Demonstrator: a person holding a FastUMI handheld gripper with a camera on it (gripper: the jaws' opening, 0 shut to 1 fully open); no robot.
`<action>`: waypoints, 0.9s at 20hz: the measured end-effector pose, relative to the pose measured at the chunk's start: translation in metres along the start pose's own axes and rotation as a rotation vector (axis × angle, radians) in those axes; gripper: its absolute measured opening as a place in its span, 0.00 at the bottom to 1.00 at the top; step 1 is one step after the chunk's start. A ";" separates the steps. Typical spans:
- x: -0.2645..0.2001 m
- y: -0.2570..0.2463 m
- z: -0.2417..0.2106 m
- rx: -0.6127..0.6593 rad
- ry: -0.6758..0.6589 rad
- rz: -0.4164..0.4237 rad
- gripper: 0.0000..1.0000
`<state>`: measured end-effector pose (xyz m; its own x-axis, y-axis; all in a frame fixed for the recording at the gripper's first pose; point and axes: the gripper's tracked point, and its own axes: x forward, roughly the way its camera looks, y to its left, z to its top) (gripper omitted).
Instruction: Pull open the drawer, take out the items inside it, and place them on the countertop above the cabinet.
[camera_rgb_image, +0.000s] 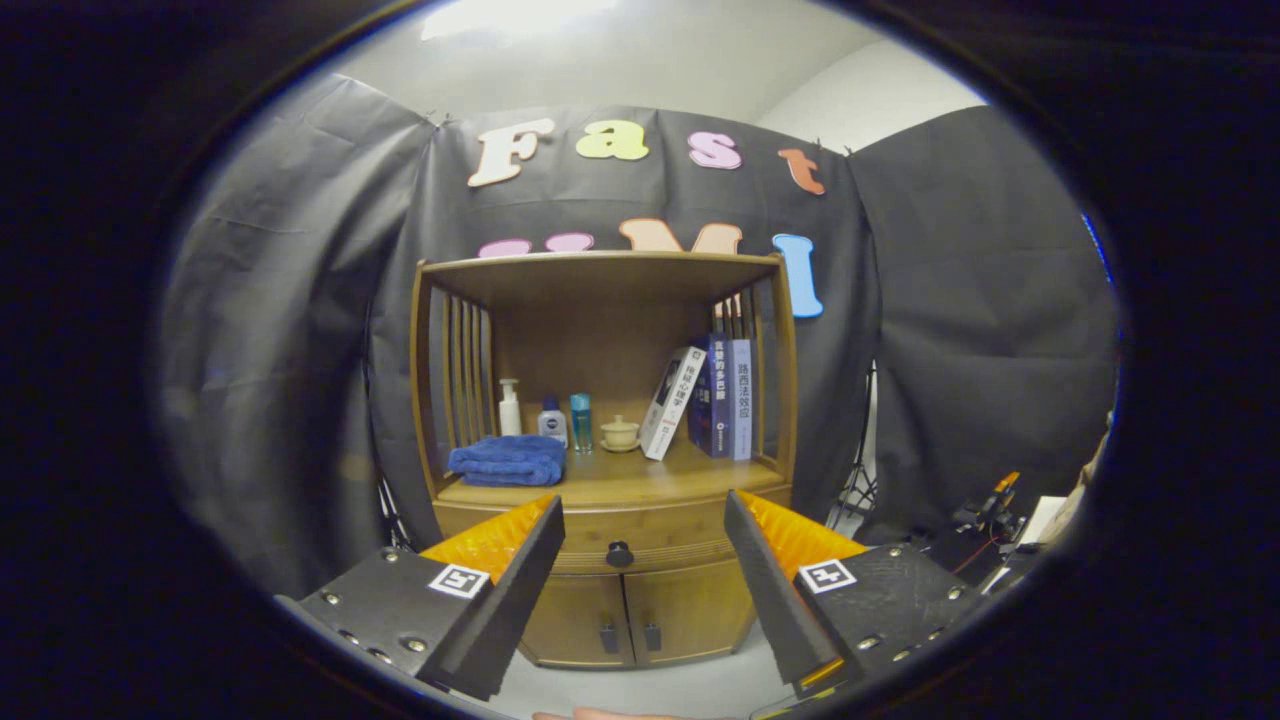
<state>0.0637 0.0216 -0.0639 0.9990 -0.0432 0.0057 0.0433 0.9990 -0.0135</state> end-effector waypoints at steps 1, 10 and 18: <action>0.007 0.002 -0.006 -0.001 0.003 0.004 0.97; 0.088 0.018 -0.084 -0.016 0.071 0.028 0.97; 0.177 0.033 -0.184 -0.089 0.180 -0.012 0.98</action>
<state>0.2428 0.0440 -0.2471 0.9829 -0.0649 -0.1722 0.0475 0.9935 -0.1033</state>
